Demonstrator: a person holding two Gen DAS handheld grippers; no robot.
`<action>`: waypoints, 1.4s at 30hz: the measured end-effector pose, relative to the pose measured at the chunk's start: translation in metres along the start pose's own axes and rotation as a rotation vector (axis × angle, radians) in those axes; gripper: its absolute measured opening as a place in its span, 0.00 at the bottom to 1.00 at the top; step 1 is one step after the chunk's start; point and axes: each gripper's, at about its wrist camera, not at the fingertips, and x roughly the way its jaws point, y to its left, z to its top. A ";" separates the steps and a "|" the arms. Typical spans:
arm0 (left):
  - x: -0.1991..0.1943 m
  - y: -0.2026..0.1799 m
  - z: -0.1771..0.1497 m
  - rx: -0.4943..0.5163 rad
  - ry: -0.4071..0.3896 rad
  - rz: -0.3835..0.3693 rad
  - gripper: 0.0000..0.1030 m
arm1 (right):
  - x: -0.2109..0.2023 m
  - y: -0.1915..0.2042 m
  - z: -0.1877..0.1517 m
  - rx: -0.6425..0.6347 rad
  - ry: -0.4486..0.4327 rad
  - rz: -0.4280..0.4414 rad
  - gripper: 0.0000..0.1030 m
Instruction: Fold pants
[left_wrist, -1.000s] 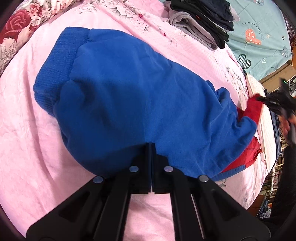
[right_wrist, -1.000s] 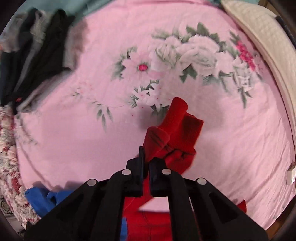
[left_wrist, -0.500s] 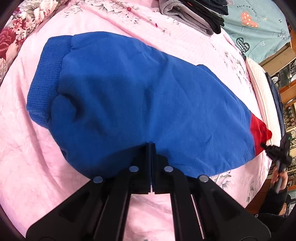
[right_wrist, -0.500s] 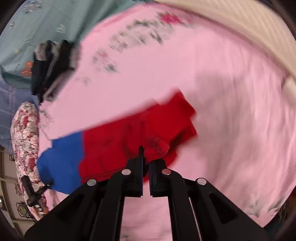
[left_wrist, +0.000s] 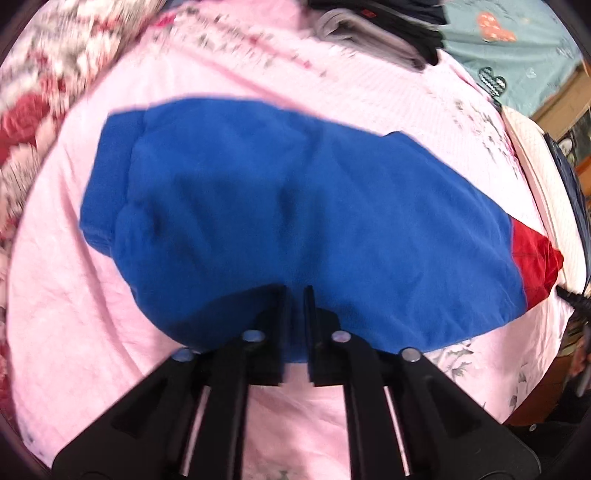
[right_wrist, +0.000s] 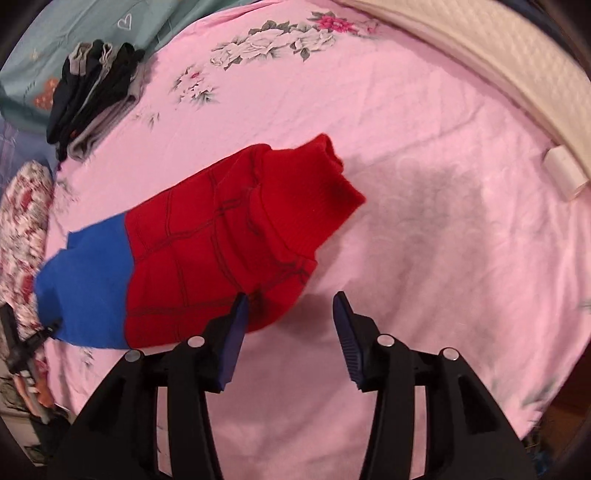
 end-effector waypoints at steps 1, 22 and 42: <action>-0.005 -0.007 0.000 0.019 -0.018 -0.008 0.13 | -0.008 0.003 -0.001 -0.014 -0.018 -0.031 0.47; 0.033 -0.047 -0.011 0.053 0.010 -0.151 0.21 | 0.130 0.382 0.094 -0.728 0.258 0.340 0.50; 0.031 -0.038 -0.012 0.036 0.023 -0.166 0.21 | 0.168 0.396 0.094 -0.682 0.235 0.310 0.10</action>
